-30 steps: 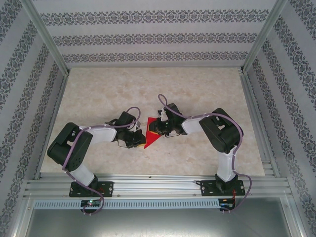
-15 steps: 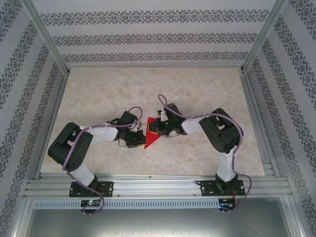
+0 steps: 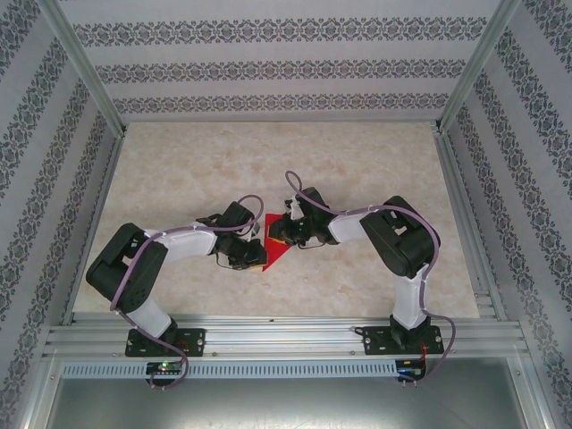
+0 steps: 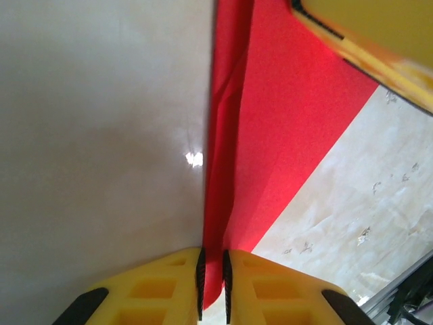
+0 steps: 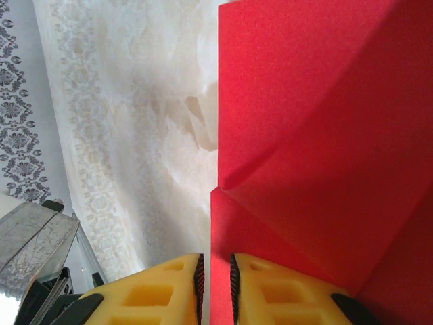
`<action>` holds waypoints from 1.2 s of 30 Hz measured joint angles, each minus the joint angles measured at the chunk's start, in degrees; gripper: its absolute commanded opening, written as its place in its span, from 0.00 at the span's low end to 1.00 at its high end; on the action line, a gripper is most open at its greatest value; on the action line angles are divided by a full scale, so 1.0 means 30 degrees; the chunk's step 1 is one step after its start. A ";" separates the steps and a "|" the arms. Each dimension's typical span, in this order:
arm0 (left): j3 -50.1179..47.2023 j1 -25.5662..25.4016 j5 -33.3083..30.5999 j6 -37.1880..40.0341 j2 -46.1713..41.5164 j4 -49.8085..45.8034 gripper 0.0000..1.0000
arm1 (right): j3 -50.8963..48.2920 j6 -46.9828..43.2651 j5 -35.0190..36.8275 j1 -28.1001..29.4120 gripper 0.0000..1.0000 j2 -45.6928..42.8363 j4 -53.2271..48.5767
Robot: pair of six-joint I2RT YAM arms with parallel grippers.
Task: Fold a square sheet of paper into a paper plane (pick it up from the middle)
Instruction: Fourth fold the wing at the center of the table.
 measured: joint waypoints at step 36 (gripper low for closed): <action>0.0561 -0.0342 0.1093 -0.0634 -0.1224 0.1676 0.21 | -0.0029 0.0000 -0.0007 0.0000 0.21 0.0007 0.0058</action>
